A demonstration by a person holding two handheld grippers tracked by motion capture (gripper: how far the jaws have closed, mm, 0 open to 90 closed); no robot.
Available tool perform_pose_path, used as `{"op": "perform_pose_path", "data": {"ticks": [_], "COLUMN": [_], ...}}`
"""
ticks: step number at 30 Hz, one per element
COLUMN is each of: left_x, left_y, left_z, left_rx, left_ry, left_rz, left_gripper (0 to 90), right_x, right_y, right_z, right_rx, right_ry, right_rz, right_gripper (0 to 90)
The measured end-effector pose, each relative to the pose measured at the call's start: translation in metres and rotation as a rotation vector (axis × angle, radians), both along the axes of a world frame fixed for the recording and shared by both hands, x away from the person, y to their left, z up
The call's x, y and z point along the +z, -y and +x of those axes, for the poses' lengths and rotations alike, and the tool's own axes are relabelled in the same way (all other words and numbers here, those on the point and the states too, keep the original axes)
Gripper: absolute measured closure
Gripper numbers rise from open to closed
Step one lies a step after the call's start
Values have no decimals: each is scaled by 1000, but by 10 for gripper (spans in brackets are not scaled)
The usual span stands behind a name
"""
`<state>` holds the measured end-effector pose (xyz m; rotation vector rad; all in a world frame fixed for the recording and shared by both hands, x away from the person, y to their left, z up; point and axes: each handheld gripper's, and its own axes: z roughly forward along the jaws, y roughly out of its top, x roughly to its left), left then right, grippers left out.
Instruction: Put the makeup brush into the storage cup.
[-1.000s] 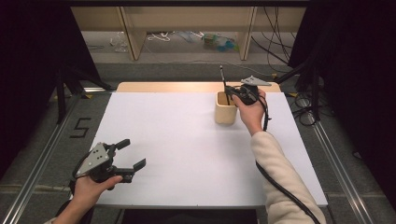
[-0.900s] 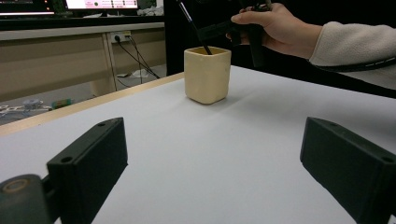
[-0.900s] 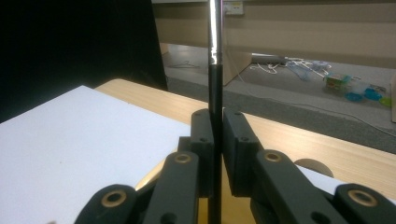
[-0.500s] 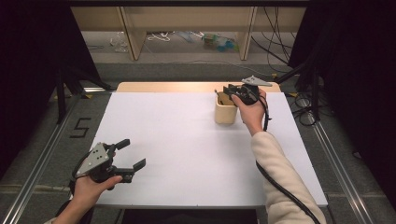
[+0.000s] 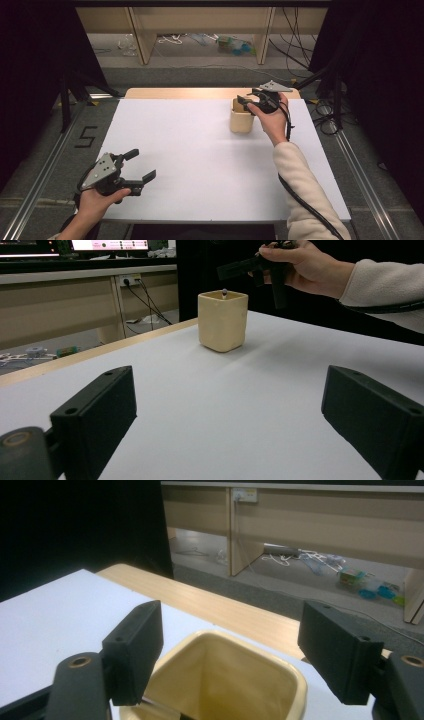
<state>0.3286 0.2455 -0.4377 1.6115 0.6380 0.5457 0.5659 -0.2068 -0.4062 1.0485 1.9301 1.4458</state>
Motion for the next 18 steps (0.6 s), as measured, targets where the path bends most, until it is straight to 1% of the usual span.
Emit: {"op": "perform_pose_path", "data": {"ticks": [1,2,3,4,5,7,8,10,11,13,14,17,18], "left_x": [0,0,0,0,0,0,0,0,1,1,1,0,1], "left_y": [0,0,0,0,0,0,-1,-1,-1,-1,-1,0,-1], "left_z": [0,0,0,0,0,0,0,0,0,0,0,0,0], "left_rx": [0,-2,-2,-1,-1,0,0,0,0,0,1,1,0], "left_ry": [-1,5,5,3,3,7,7,7,8,8,8,8,8], "left_rz": [-1,5,5,5,4,9,11,11,12,11,11,8,13], "left_gripper": [70,70,70,70,70,70,70,70,70,70,70,70,70], "right_x": [0,0,0,2,2,3,3,3,4,5,5,7,7], "right_y": [2,2,4,6,7,9,9,9,9,9,8,7,7], "right_z": [-2,-2,-3,-5,-5,-7,-8,-9,-11,-14,-15,-20,-22], "right_rx": [4,5,8,5,6,7,2,6,3,16,14,26,33], "right_ry": [3,16,2,3,14,11,7,15,13,12,21,30,24], "right_rz": [-3,0,6,-1,5,1,-8,4,-9,-5,-6,-20,-22], "right_gripper": [266,264,255,251,248,238,237,236,233,229,229,223,221]}}
